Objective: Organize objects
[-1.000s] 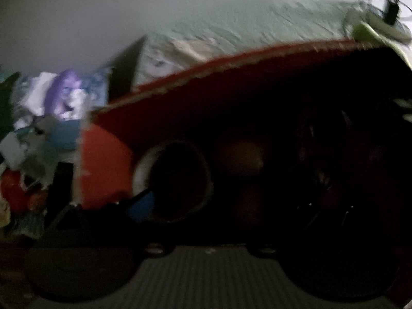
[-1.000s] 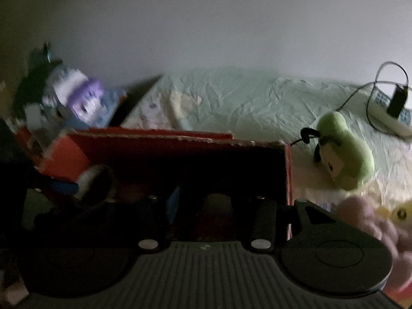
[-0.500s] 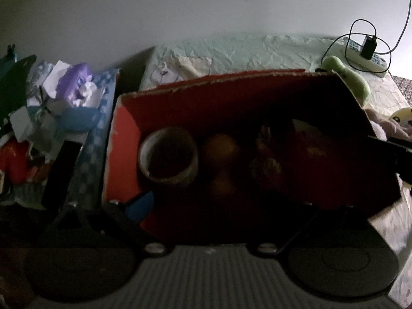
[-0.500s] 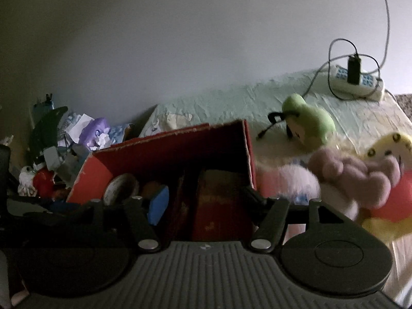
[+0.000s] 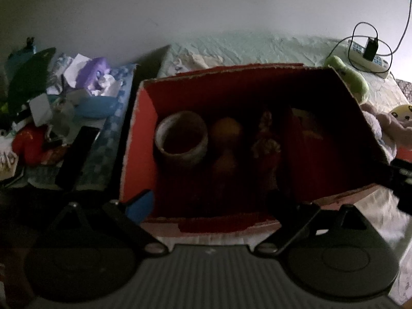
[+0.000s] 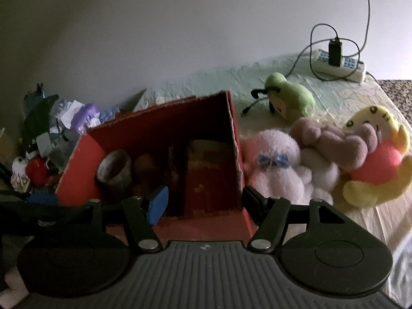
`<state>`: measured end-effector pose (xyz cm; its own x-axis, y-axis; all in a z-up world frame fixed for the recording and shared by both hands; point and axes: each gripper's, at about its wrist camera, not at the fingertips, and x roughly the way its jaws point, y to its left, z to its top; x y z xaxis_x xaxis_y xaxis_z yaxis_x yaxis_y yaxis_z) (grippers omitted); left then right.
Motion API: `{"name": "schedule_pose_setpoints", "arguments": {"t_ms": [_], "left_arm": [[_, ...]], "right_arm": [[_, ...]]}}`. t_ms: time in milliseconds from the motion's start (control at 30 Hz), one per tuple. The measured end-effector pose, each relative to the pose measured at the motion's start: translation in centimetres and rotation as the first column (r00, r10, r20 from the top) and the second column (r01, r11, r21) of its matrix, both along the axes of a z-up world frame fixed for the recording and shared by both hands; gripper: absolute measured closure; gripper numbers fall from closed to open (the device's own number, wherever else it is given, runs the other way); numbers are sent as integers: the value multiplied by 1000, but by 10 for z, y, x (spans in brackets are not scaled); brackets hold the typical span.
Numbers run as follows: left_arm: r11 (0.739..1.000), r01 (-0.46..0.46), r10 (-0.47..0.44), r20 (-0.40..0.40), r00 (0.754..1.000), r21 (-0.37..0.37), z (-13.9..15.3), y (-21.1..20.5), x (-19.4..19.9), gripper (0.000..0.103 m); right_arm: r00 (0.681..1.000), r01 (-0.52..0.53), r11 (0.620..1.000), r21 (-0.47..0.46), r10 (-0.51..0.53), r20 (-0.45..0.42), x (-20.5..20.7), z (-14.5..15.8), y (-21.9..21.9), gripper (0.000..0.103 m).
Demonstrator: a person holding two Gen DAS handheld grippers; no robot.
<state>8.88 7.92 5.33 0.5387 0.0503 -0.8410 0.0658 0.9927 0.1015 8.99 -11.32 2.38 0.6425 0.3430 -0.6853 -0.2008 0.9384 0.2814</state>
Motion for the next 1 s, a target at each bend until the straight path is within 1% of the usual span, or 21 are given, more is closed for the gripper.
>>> {"name": "schedule_pose_setpoints", "arguments": {"t_ms": [67,167,267,333,433,567,733,867,1000], "left_arm": [[1000,11,-11,-15,1000,-26,2,2,-4,4],[999,28,-28,-19,999,-42,0,2,-13,4],[999,32,-34,-46,998,-31,-9,-1,-16,4],[999,27,-29,-85,996,-26,-19,-1,-14,4],[1000,26,-28,-133,991,-14,-31,-1,-13,4],[1000,2,-3,-162,987,-7,-40,1,-12,4],[1000,-16,17,-200,980,8,-50,3,-10,4],[999,-24,29,-235,972,25,-58,3,-7,4],[999,-25,32,-253,967,32,-63,3,-5,4]], "right_arm": [[1000,2,1000,0,-2,0,-5,-1,-1,36],[1000,9,1000,6,-9,-23,-7,-5,-2,35],[998,5,1000,-1,-5,-61,-9,-12,1,35],[996,0,1000,-1,0,-88,-10,-17,5,35],[994,-14,1000,-25,11,-106,-12,-21,11,35],[991,-34,998,-57,26,-135,-12,-26,19,34],[985,-58,996,-72,45,-167,-10,-31,28,28],[980,-71,994,-82,54,-190,-7,-35,32,27],[974,-80,993,-88,59,-217,-4,-38,35,27]]}}
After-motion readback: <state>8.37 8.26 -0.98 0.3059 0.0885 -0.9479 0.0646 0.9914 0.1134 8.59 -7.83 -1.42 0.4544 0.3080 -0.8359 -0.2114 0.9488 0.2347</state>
